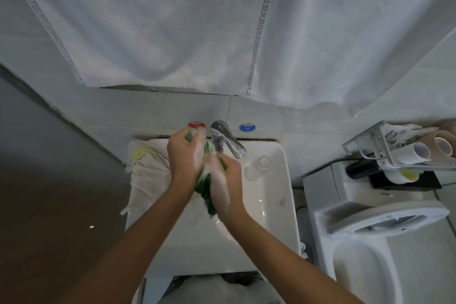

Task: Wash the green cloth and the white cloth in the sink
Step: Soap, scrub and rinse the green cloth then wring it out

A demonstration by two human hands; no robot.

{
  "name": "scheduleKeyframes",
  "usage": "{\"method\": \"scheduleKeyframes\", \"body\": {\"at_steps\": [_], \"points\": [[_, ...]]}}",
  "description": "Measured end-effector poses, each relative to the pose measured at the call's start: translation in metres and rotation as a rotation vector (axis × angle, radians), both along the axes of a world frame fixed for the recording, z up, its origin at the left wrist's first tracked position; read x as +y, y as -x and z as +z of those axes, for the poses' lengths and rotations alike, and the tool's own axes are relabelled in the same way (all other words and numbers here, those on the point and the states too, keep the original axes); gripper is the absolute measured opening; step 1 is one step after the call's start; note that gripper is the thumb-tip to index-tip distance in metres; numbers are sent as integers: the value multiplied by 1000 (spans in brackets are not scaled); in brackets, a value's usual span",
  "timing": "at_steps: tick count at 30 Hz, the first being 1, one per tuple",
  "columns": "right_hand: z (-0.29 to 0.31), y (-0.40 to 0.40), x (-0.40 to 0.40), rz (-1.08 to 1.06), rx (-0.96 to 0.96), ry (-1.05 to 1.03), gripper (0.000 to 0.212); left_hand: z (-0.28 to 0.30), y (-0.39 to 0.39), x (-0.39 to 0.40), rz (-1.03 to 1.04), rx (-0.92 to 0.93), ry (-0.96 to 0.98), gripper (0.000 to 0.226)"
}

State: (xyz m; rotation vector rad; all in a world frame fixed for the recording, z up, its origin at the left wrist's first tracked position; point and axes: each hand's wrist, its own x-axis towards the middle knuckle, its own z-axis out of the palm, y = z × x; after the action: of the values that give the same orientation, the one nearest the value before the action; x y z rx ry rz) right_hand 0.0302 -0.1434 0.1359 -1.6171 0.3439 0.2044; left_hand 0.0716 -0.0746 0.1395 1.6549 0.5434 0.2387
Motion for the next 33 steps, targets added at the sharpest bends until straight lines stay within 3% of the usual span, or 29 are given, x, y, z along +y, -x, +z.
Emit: {"method": "scheduleKeyframes", "body": {"at_steps": [2,5,8,11,16,21,26,31,33], "points": [[3,-1,-4,12,-34,-18,34,0,6,-1,6,-19,0,39],[-1,-34,-12,-139,46,-145,44,5,37,-24,-54,-126,0,35],[5,-19,-10,-45,19,-74,31,0,19,-17,-35,-80,1,39],[5,-2,-14,81,-84,24,31,-9,6,-6,-7,-29,59,44],[2,-33,-22,-52,1,-6,23,-2,36,-28,-108,-122,-29,33],[8,-1,-18,87,-70,13,35,-11,7,-7,-23,2,45,43],[7,-32,-19,-125,38,-70,20,4,36,-30,-92,-104,-12,35],[12,4,-24,138,-112,13,35,-5,6,-10,-27,15,75,40],[5,-19,-30,51,-32,-11,31,-2,29,-21,-104,-35,27,36]]}}
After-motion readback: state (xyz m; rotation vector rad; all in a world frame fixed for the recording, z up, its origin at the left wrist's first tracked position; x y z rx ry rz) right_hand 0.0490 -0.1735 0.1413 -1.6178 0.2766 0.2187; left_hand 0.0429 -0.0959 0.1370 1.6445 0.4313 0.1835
